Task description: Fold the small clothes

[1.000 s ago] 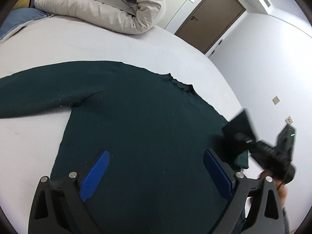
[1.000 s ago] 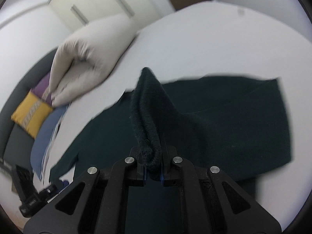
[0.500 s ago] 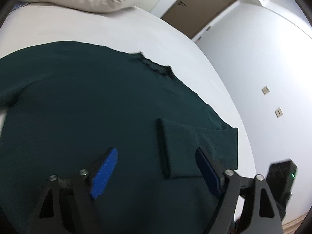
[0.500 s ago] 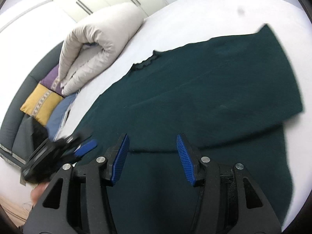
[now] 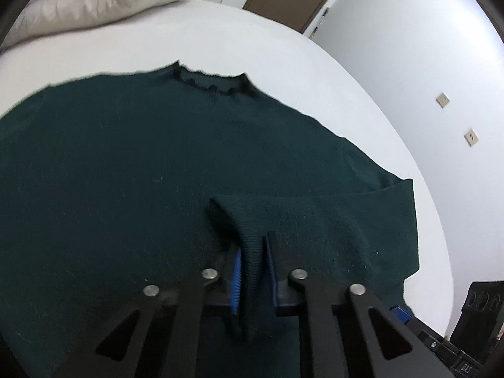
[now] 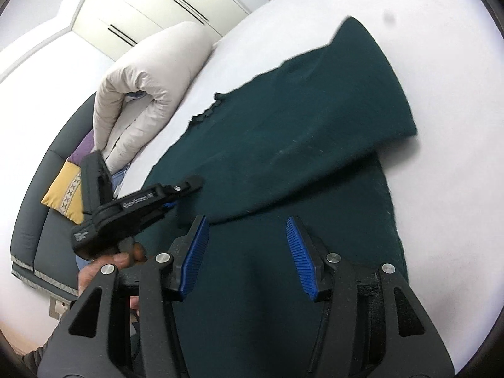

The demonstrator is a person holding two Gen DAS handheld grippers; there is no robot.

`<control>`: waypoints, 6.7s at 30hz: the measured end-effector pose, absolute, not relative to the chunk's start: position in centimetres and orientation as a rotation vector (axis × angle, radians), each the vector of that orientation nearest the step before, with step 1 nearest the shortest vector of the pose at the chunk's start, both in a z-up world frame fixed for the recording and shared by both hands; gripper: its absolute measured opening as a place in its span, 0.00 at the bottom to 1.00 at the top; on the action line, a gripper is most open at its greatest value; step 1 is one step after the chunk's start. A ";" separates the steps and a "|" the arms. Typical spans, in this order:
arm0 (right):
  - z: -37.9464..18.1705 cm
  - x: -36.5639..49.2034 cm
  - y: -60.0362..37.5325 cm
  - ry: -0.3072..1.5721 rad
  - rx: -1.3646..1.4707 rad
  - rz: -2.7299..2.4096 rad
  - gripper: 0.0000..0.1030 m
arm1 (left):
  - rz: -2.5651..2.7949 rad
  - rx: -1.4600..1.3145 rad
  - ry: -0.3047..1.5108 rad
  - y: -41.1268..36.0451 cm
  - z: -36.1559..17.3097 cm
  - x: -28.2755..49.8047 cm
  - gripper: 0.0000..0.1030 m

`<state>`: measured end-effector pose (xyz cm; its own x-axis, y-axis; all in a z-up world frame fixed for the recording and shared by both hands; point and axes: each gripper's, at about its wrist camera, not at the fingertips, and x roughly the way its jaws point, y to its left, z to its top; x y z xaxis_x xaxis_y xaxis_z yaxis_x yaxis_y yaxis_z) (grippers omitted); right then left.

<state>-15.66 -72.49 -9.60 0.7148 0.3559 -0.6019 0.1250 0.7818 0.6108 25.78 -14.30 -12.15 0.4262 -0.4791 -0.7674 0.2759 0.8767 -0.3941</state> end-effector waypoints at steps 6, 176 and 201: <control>-9.8 -11.9 -66.4 0.800 0.684 0.119 0.49 | -0.474 -0.171 0.940 -13.7 -10.2 25.2 0.10; -7.7 8.0 -50.6 0.919 0.871 0.380 0.66 | -0.250 0.210 0.662 -7.3 -10.9 18.9 0.14; -8.3 13.9 -47.7 1.006 0.744 0.328 0.07 | -0.292 -0.183 0.641 3.6 -5.8 15.8 0.91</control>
